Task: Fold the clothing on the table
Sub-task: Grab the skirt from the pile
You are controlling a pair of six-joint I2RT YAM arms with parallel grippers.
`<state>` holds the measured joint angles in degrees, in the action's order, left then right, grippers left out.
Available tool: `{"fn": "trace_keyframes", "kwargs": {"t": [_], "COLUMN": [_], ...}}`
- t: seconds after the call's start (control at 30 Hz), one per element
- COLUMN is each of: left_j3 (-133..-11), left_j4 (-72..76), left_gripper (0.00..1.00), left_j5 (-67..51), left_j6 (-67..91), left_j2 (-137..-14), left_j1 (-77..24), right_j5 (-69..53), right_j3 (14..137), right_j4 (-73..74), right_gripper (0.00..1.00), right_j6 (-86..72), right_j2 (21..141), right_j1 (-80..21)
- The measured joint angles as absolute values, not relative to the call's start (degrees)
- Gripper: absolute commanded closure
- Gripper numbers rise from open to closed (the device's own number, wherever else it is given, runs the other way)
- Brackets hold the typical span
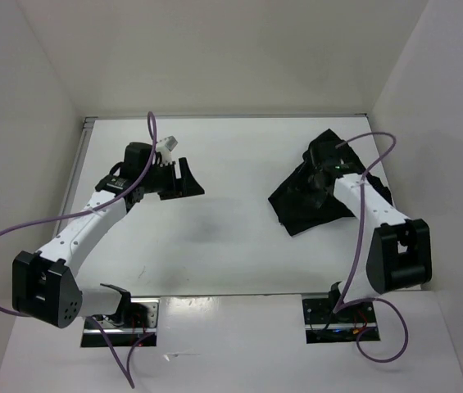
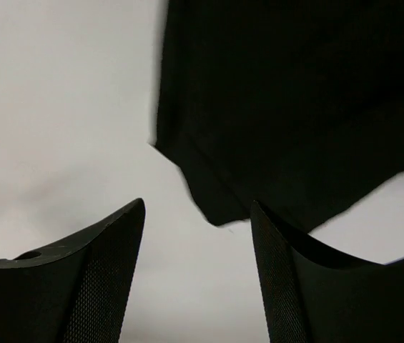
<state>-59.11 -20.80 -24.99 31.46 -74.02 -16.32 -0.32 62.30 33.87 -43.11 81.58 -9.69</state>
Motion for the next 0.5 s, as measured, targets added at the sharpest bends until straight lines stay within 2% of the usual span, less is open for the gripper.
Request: {"fn": "trace_keyframes", "kwargs": {"t": [0.17,0.5], "left_j3": [-58.6,-56.7], "left_j4": [-20.9,-21.0], "left_gripper": [0.20,0.20], "left_j5": [-25.5,-27.4], "left_j6": [31.6,31.6], "left_j2": [-74.0,-74.0], "left_j1": [-16.3,-16.3], "right_j5": [-2.6,-4.8], "right_j3": [57.2,54.7], "right_j4": [39.3,39.2], "right_gripper": [0.37,0.37], "right_j6": [-45.8,-52.7], "right_j2": [85.6,87.3], "right_j1": [-11.9,-12.0]}}
